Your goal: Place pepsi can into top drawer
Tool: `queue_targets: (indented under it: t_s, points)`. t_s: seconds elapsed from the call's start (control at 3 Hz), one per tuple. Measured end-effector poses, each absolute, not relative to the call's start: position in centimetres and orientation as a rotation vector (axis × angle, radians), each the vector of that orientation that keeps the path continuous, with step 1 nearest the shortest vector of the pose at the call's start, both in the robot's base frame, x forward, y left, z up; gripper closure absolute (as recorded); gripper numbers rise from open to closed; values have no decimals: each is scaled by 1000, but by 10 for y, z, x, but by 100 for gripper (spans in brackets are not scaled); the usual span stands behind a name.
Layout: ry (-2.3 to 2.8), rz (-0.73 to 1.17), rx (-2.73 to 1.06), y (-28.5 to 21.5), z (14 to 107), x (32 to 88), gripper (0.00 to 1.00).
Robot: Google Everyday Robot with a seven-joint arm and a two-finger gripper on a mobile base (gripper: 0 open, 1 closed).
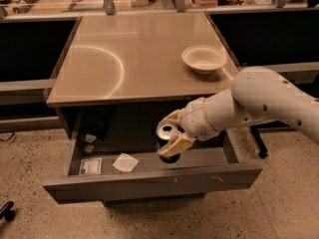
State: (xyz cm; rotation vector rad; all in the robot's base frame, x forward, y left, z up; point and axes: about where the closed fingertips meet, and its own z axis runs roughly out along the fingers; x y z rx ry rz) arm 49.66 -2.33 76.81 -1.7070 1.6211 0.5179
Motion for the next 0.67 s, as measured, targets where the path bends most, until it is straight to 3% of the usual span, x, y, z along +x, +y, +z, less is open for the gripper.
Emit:
queue_targets:
  t_s: [0.67]
  points:
    - [1621,461,-1661,-28,733,525,100]
